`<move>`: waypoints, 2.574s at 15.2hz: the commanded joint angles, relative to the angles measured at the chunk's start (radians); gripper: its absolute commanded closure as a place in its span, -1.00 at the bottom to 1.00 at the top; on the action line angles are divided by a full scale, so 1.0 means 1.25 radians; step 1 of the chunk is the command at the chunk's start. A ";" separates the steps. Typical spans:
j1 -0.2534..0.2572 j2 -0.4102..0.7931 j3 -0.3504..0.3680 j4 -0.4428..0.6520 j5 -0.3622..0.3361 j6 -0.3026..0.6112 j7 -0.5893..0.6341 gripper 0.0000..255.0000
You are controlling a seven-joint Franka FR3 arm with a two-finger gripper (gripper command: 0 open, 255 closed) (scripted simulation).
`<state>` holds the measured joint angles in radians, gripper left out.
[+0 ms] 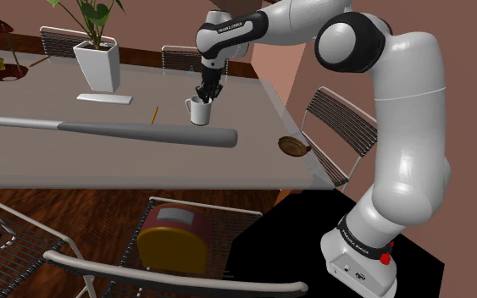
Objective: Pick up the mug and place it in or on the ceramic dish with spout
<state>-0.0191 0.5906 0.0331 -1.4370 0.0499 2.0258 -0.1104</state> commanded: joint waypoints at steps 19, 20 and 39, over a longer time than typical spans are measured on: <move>0.000 -0.040 0.000 0.110 -0.002 -0.149 0.008 1.00; 0.000 -0.041 0.000 0.119 -0.002 -0.160 0.009 1.00; -0.076 -0.454 -0.040 -0.382 0.014 -0.079 -0.113 1.00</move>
<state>-0.1067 0.0604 -0.0105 -1.8701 0.0669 1.9207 -0.2370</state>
